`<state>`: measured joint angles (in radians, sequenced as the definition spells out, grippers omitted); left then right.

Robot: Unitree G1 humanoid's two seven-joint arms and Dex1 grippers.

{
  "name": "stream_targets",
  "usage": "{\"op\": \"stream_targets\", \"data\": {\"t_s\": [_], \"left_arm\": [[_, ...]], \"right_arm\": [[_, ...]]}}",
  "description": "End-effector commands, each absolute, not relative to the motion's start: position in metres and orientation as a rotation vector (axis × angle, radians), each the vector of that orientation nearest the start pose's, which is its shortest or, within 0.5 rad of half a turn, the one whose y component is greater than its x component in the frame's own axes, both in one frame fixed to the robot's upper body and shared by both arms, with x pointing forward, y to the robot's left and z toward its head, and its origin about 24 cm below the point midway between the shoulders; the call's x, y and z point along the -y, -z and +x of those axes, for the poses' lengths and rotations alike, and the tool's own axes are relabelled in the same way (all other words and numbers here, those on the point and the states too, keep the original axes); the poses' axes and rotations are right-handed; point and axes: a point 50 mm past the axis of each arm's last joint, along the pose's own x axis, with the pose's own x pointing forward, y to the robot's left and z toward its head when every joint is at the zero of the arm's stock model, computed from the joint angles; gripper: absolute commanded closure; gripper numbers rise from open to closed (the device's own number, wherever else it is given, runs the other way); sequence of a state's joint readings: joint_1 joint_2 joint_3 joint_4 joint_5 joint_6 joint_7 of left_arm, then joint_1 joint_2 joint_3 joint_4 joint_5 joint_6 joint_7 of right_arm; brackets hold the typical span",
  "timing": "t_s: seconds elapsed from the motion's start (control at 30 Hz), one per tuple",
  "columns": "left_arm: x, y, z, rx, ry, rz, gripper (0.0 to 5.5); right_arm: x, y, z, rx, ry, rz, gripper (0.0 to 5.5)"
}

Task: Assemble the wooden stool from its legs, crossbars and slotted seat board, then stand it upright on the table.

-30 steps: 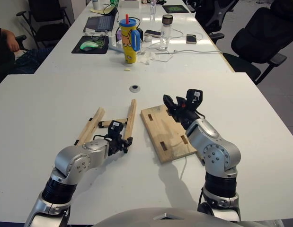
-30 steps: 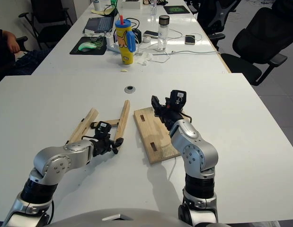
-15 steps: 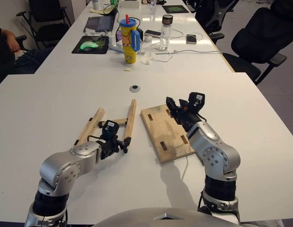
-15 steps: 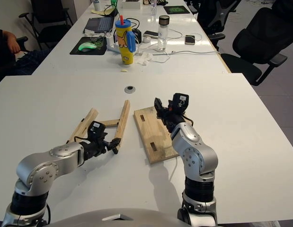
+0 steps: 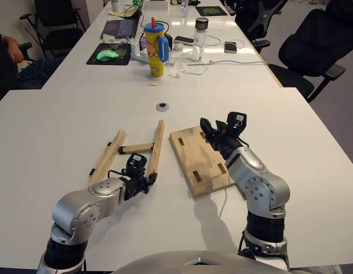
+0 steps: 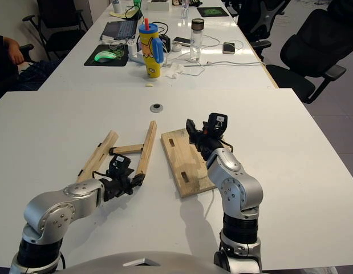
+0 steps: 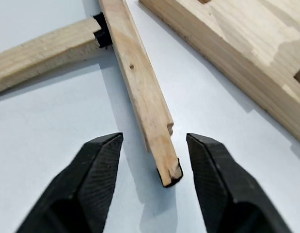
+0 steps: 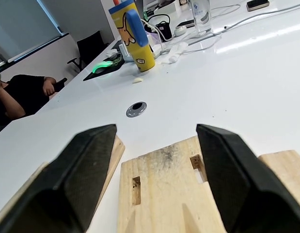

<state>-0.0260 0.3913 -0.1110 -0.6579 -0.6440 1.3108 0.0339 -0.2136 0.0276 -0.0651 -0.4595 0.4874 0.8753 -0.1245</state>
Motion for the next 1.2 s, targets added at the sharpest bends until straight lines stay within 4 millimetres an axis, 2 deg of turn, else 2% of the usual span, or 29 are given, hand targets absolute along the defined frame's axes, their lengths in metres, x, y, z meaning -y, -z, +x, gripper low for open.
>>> {"op": "stream_targets", "data": {"t_s": [0.03,0.17,0.3,0.6,0.77,0.87,0.97,1.1,1.13,1.2], "left_arm": [[-0.136,-0.073,0.194,-0.749,0.491,0.078,3.82],[-0.138,-0.073,0.197,-0.747,0.494,0.109,4.49],[-0.145,-0.072,0.205,-0.703,0.493,0.254,4.92],[-0.184,-0.053,0.214,-0.533,0.512,0.875,4.96],[-0.210,-0.034,0.207,-0.450,0.529,1.165,4.96],[-0.217,-0.019,0.194,-0.394,0.592,1.312,4.96],[-0.223,-0.003,0.180,-0.371,0.641,1.393,4.96],[-0.225,0.009,0.167,-0.329,0.687,1.394,4.96],[-0.225,0.011,0.164,-0.320,0.696,1.380,4.60],[-0.227,0.013,0.160,-0.323,0.700,1.353,4.30]], "right_arm": [[0.116,-0.121,0.264,-0.236,-0.218,0.368,2.43],[0.115,-0.120,0.263,-0.239,-0.210,0.374,2.43],[0.115,-0.120,0.263,-0.240,-0.204,0.375,2.43],[0.116,-0.117,0.262,-0.247,-0.189,0.375,2.43],[0.116,-0.115,0.262,-0.251,-0.193,0.374,2.43],[0.115,-0.115,0.262,-0.251,-0.197,0.368,2.43],[0.113,-0.114,0.263,-0.249,-0.213,0.347,2.43],[0.109,-0.114,0.264,-0.244,-0.235,0.328,2.43],[0.109,-0.114,0.264,-0.242,-0.237,0.326,2.43],[0.110,-0.114,0.264,-0.239,-0.237,0.324,2.43]]}}
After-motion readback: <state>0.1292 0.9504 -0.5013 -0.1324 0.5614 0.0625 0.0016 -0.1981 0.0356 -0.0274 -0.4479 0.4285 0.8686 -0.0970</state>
